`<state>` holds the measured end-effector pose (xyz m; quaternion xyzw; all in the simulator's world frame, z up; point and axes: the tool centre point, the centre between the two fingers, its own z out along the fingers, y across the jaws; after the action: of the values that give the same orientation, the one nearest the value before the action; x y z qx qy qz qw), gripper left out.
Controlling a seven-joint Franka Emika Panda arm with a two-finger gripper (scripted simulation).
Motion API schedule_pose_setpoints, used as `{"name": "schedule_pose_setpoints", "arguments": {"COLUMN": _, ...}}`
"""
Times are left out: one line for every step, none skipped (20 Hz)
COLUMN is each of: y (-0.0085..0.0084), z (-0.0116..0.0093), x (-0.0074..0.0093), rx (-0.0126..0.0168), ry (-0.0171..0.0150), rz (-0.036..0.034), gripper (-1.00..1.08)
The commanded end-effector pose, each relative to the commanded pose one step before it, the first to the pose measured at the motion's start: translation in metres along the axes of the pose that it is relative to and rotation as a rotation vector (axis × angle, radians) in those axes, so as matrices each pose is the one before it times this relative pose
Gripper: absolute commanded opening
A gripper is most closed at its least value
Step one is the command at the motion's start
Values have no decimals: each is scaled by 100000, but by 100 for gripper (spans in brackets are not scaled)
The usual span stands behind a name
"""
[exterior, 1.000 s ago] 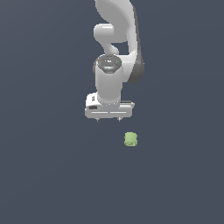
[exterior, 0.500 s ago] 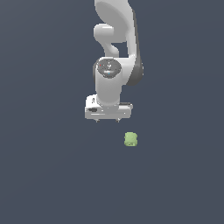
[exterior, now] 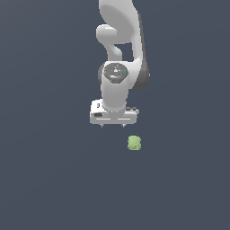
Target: Pick up the object and move it to a goal position.
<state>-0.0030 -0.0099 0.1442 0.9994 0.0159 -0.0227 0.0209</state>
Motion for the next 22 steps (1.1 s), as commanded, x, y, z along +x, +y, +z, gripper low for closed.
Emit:
{"name": "schedule_pose_setpoints", "arguments": {"y": -927, "z": 378, "x": 473, "rx": 248, "ry": 399, "rz": 1117, "gripper": 100}}
{"name": "schedule_pose_setpoints", "arguments": {"y": -462, "z": 194, "x": 237, "rx": 133, "ry": 219, "rz": 630, "gripper": 100}}
{"name": "schedule_pose_setpoints", "arguments": {"y": -513, "z": 217, "x": 251, "rx": 154, "ry": 237, "rz": 695, "gripper": 100}}
{"name": "schedule_pose_setpoints", "arguments": {"y": -565, "z": 240, "x": 263, "rx": 179, "ry": 258, "rz": 767, "gripper": 100}}
{"name": "schedule_pose_setpoints", "arguments": {"y": -623, "z": 265, "x": 273, "rx": 205, "ry": 275, "rz": 833, "gripper": 100}}
{"name": "schedule_pose_setpoints", "arguments": {"y": -678, "z": 292, "x": 278, "rx": 234, "ry": 291, "rz": 905, "gripper": 100}}
{"name": "schedule_pose_setpoints", "arguments": {"y": -737, "z": 320, "x": 279, "rx": 266, "ry": 304, "rz": 976, "gripper": 100}}
{"name": "schedule_pose_setpoints", "arguments": {"y": -789, "z": 346, "x": 274, "rx": 298, "ry": 313, "rz": 1040, "gripper": 100}}
{"name": "schedule_pose_setpoints", "arguments": {"y": -764, "z": 339, "x": 241, "rx": 302, "ry": 291, "rz": 1006, "gripper": 100}}
{"name": "schedule_pose_setpoints", "arguments": {"y": -717, "z": 321, "x": 204, "rx": 293, "ry": 262, "rz": 941, "gripper": 100}}
{"name": "schedule_pose_setpoints", "arguments": {"y": -668, "z": 303, "x": 172, "rx": 283, "ry": 234, "rz": 876, "gripper": 100}}
{"name": "schedule_pose_setpoints", "arguments": {"y": -619, "z": 283, "x": 143, "rx": 268, "ry": 208, "rz": 808, "gripper": 100}}
{"name": "schedule_pose_setpoints", "arguments": {"y": -566, "z": 262, "x": 118, "rx": 253, "ry": 184, "rz": 742, "gripper": 100}}
{"name": "schedule_pose_setpoints", "arguments": {"y": -513, "z": 240, "x": 97, "rx": 235, "ry": 161, "rz": 675, "gripper": 100}}
{"name": "schedule_pose_setpoints", "arguments": {"y": -462, "z": 217, "x": 78, "rx": 214, "ry": 139, "rz": 603, "gripper": 100}}
{"name": "schedule_pose_setpoints", "arguments": {"y": -407, "z": 193, "x": 62, "rx": 193, "ry": 120, "rz": 536, "gripper": 100}}
{"name": "schedule_pose_setpoints", "arguments": {"y": -353, "z": 169, "x": 49, "rx": 170, "ry": 102, "rz": 467, "gripper": 100}}
{"name": "schedule_pose_setpoints", "arguments": {"y": -298, "z": 144, "x": 38, "rx": 146, "ry": 84, "rz": 397, "gripper": 100}}
{"name": "schedule_pose_setpoints", "arguments": {"y": -245, "z": 118, "x": 28, "rx": 120, "ry": 67, "rz": 324, "gripper": 100}}
{"name": "schedule_pose_setpoints", "arguments": {"y": -192, "z": 93, "x": 20, "rx": 93, "ry": 51, "rz": 250, "gripper": 100}}
{"name": "schedule_pose_setpoints", "arguments": {"y": -137, "z": 66, "x": 13, "rx": 67, "ry": 36, "rz": 180, "gripper": 100}}
{"name": "schedule_pose_setpoints", "arguments": {"y": -81, "z": 40, "x": 8, "rx": 41, "ry": 22, "rz": 110, "gripper": 100}}
